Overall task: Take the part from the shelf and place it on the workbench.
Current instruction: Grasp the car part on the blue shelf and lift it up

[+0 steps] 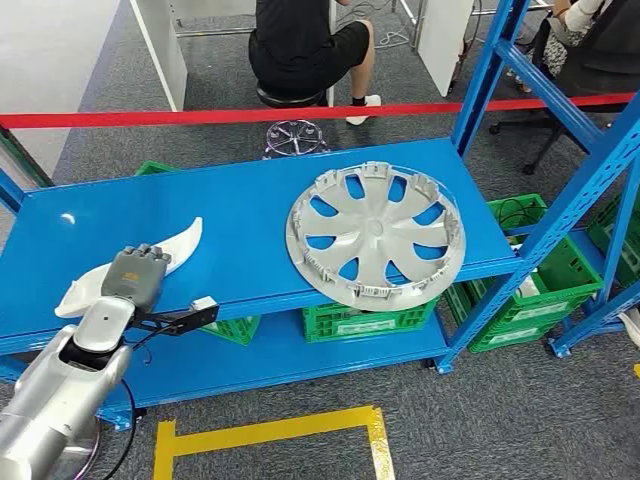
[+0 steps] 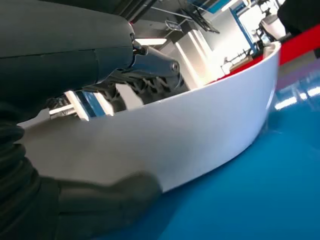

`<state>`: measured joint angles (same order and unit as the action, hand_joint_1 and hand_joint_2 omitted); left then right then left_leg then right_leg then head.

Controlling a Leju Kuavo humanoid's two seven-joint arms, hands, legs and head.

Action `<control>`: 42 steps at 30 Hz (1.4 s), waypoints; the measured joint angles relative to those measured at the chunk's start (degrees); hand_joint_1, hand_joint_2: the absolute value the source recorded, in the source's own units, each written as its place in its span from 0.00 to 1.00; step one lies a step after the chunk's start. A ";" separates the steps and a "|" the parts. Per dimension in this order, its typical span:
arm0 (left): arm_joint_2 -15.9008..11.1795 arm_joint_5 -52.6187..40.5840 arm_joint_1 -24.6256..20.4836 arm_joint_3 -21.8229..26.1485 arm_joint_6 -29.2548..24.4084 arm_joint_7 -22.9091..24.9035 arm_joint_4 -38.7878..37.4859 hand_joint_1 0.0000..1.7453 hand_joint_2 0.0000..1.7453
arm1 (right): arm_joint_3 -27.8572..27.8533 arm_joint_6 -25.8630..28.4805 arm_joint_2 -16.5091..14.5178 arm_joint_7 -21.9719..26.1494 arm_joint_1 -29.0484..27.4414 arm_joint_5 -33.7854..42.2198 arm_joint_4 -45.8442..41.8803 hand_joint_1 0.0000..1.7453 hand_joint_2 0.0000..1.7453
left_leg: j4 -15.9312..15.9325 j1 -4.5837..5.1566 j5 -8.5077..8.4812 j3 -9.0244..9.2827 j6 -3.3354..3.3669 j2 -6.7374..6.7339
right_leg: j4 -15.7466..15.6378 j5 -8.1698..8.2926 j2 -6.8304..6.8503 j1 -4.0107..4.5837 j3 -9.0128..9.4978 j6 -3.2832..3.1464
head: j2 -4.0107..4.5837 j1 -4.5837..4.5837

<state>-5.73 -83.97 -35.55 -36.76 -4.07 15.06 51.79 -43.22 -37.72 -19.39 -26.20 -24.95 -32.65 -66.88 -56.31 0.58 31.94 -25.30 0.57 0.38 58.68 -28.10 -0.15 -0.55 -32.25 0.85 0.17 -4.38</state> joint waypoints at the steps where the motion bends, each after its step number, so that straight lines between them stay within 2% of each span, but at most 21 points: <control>1: -0.01 -0.01 -0.02 -0.07 0.20 0.00 -0.09 1.00 1.00 | -0.14 -0.20 0.00 0.00 0.02 -0.04 0.00 0.00 1.00 | 0.00 0.00 0.00 0.00 0.00 0.00 | 0.00 0.00 0.00 0.00 0.00 0.00 | 0.00 0.00; 16: -0.41 1.73 -1.34 -1.19 3.73 -1.23 -1.41 1.00 1.00 | -3.85 -3.14 -0.04 1.38 0.94 -4.20 -0.02 0.00 1.00 | 0.00 0.00 0.00 -0.04 0.00 -0.02 | 0.00 0.01 -0.02 -0.02 0.06 0.00 | 0.00 0.00; 23: -0.83 3.73 -1.62 -1.66 2.28 -2.86 -1.62 1.00 1.00 | -5.00 -3.50 -0.04 1.61 1.06 -4.20 -0.02 0.00 1.00 | 0.01 0.00 0.00 -0.04 0.00 -0.02 | 0.00 0.01 -0.02 -0.01 0.06 0.00 | 0.00 0.00; 27: -1.00 8.24 -1.43 -1.62 -1.91 -5.36 -1.10 1.00 1.00 | -5.13 -2.71 -0.05 1.08 0.88 -2.59 -0.06 0.00 1.00 | 0.00 0.00 -0.02 -0.03 -0.01 0.00 | 0.00 0.01 0.04 -0.01 0.06 0.00 | 0.00 0.00; 30: -1.26 15.61 0.44 -0.42 -7.75 -8.96 2.52 1.00 1.00 | -3.96 2.45 -0.13 -1.19 0.07 2.51 -0.29 0.00 1.00 | 0.01 -0.01 -0.03 -0.05 -0.01 0.01 | 0.01 0.01 0.06 -0.02 0.06 -0.01 | 0.00 -0.01; 34: -1.79 26.33 4.87 2.90 -13.31 -14.82 11.10 1.00 1.00 | 1.59 9.79 -0.26 -4.22 -2.62 9.90 -1.55 0.00 1.00 | 0.01 -0.01 0.00 -0.11 -0.01 -0.04 | 0.00 0.01 -0.05 -0.02 0.04 -0.01 | 0.00 -0.01; 37: -2.22 31.37 7.86 5.06 -14.24 -17.73 16.91 1.00 1.00 | 4.61 10.88 -0.42 -4.92 -3.85 11.39 -2.55 0.00 1.00 | 0.02 -0.01 0.03 -0.13 0.01 -0.11 | -0.01 0.00 -0.11 -0.02 -0.02 0.00 | 0.00 0.00; 42: -2.86 32.35 10.61 6.81 -14.30 -18.40 22.44 1.00 1.00 | 6.88 11.10 -0.48 -5.09 -4.80 11.56 -3.61 0.00 1.00 | 0.02 -0.01 0.02 -0.14 0.01 -0.12 | -0.01 0.00 -0.08 -0.02 -0.01 0.00 | 0.00 0.00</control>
<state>-8.59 -51.62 -24.93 -29.95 -18.37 -3.34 74.23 -36.34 -26.63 -19.87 -31.28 -29.76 -21.09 -70.49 -56.29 0.57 31.96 -25.44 0.58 0.25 58.67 -28.10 -0.23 -0.57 -32.26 0.85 0.17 -4.39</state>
